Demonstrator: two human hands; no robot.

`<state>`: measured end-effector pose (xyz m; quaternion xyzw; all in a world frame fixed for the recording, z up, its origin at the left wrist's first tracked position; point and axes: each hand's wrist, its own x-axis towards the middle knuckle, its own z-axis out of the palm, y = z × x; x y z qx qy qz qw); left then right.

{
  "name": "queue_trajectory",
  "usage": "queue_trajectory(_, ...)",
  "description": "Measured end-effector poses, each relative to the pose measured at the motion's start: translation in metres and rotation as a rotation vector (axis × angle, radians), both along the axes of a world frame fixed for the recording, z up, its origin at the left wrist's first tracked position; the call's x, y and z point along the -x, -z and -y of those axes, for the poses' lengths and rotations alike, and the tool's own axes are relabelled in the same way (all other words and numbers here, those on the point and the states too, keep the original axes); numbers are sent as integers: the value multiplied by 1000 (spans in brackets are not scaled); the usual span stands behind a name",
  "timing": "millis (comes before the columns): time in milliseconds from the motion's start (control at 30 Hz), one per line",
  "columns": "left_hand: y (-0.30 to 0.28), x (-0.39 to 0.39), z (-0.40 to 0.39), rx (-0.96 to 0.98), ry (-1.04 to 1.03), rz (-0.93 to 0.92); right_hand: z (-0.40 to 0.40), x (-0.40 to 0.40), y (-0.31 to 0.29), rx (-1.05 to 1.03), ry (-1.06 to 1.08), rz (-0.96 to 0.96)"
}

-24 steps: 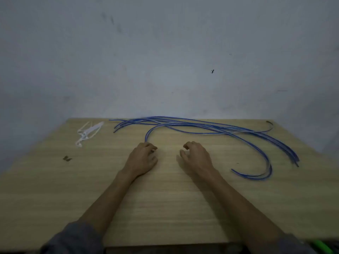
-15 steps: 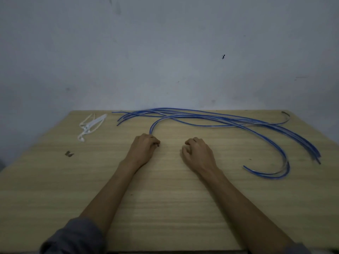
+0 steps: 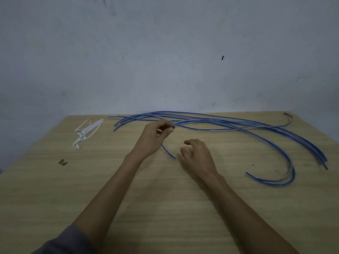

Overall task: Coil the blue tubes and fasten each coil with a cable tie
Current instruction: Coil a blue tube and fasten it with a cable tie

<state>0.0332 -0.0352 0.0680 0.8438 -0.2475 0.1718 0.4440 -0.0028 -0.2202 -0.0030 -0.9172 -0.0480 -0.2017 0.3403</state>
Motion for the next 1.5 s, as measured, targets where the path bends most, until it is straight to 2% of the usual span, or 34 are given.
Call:
queue_trajectory(100,-24,10,14,177,102,-76,-9,-4,-12,-82,-127,96)
queue_trajectory(200,-37,14,16,383,161,-212,-23,-9,-23,-135,-224,113)
queue_trajectory(333,-47,8,2,523,87,-239,-36,-11,-28,-227,-241,100)
queue_trajectory(500,-48,-14,-14,573,-41,-204,-36,-17,-27,-245,-244,53)
queue_trajectory(567,-36,-21,-19,380,-65,-76,-33,-20,-38,-234,-256,77)
queue_trajectory(633,-22,-29,-21,-15,-142,158,-27,-26,-50,-179,-287,130)
queue_trajectory(700,-17,-35,-22,-241,-260,377,-20,-33,-61,-106,-314,146)
queue_trajectory(800,-23,-40,-26,-340,-396,527,-11,-37,-77,-89,-315,204)
queue_trajectory(867,-25,-43,-29,-355,-416,531,-6,-35,-84,-95,-317,217)
queue_trajectory(933,-29,-41,-35,-288,-481,516,0,-35,-81,-41,-308,138)
queue_trajectory(1033,-31,-37,-49,-46,-569,355,10,-45,-63,20,-259,-33)
queue_trajectory(1133,-26,-37,-59,274,-607,135,17,-55,-55,59,-201,-53)
queue_trajectory(1167,-21,-40,-63,322,-630,89,16,-58,-56,84,-198,-79)
queue_trajectory(1233,-9,-47,-70,261,-626,17,12,-64,-65,123,-200,-114)
queue_trajectory(1300,1,-51,-69,131,-490,-88,7,-69,-81,98,-178,-49)
queue_trajectory(1367,4,-46,-57,142,-317,-241,0,-75,-105,73,-192,45)
queue_trajectory(1433,0,-36,-40,393,-192,-443,-10,-78,-134,18,-254,100)
queue_trajectory(1500,-1,-34,-20,674,-98,-639,-24,-77,-162,-242,-374,19)
